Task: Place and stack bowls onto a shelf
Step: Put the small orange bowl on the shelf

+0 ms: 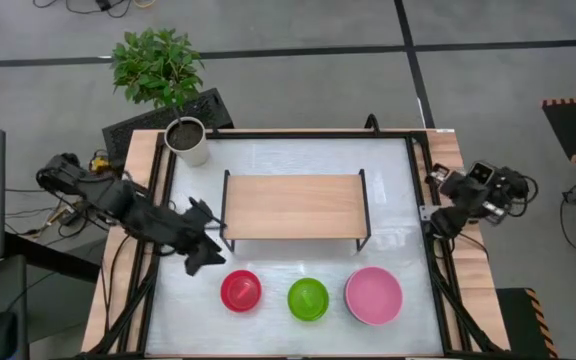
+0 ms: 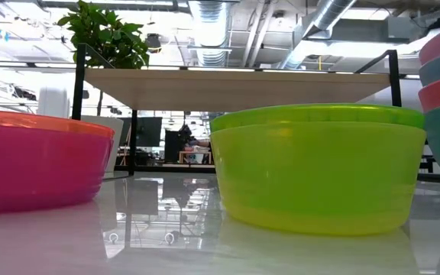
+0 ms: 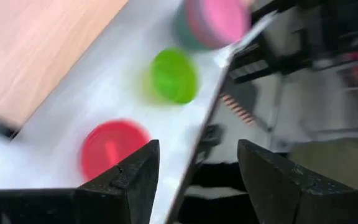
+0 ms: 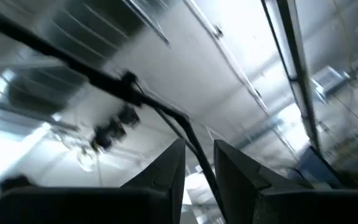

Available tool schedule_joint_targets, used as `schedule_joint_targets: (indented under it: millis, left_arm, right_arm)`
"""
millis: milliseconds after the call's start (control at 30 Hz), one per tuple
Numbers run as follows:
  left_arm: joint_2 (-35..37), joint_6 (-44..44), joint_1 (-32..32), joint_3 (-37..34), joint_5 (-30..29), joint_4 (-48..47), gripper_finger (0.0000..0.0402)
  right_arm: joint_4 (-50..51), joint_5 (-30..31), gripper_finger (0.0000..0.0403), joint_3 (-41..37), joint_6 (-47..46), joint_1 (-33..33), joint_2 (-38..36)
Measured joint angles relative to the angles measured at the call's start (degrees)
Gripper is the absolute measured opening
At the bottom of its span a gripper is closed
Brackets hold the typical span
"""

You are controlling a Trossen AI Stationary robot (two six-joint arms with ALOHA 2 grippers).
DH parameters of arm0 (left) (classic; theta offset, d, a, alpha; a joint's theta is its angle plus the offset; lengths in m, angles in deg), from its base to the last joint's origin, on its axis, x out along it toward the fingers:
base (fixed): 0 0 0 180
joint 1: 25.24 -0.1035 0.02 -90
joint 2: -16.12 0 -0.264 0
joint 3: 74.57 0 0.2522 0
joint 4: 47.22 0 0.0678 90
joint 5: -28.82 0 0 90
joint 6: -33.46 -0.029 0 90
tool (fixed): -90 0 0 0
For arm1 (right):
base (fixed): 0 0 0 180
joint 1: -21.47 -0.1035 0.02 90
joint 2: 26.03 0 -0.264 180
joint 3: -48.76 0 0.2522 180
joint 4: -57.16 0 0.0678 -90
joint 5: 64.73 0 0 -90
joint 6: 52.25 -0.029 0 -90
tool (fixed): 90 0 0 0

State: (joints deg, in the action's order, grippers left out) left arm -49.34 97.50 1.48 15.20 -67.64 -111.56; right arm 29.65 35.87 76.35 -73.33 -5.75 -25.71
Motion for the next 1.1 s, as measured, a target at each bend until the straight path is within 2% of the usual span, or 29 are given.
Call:
schedule_joint_targets:
  millis: [100,233,300,467,633,767,867,933,1033,1100]
  left_arm:
    - [-3.4,2.0,0.8,0.0,0.4,-3.5,0.0201]
    - [-8.6,2.3,1.9,0.0,3.8,-5.7,0.0201]
    - [-10.6,1.7,2.6,0.0,5.0,-5.6,0.0201]
    - [-12.2,2.8,3.8,0.0,4.8,-5.2,0.0201]
    - [-12.0,4.0,4.5,0.0,1.9,-5.2,0.0201]
    - [-12.0,4.1,4.5,0.0,1.8,-5.2,0.0201]
    - [-12.0,5.4,4.5,0.0,2.1,-6.2,0.0201]
    - [-12.0,7.0,4.5,0.0,2.1,-6.6,0.0201]
    - [-12.3,7.8,4.6,0.0,1.8,-6.7,0.0201]
    - [-12.7,8.0,5.0,0.0,0.4,-6.8,0.0201]
  right_arm:
    - [9.8,3.7,0.0113,1.8,0.3,0.0,0.0]
    - [22.3,10.3,0.0113,3.7,0.5,0.0,0.1]
    - [21.8,12.3,0.0113,3.8,0.6,0.0,0.1]
    - [14.2,12.4,0.0113,3.9,0.6,0.0,0.0]
    - [16.2,12.1,0.0113,4.2,-2.1,-0.2,0.0]
    - [23.2,12.1,0.0113,12.6,-0.9,-0.2,1.9]
    - [38.6,12.4,0.0113,25.1,1.8,-0.1,6.9]
    - [55.3,14.9,0.0113,34.8,1.0,-0.1,12.3]
    - [84.5,17.6,0.0113,48.7,-7.3,-0.1,21.9]
    - [100.0,17.8,0.0113,55.5,-15.2,0.0,27.8]
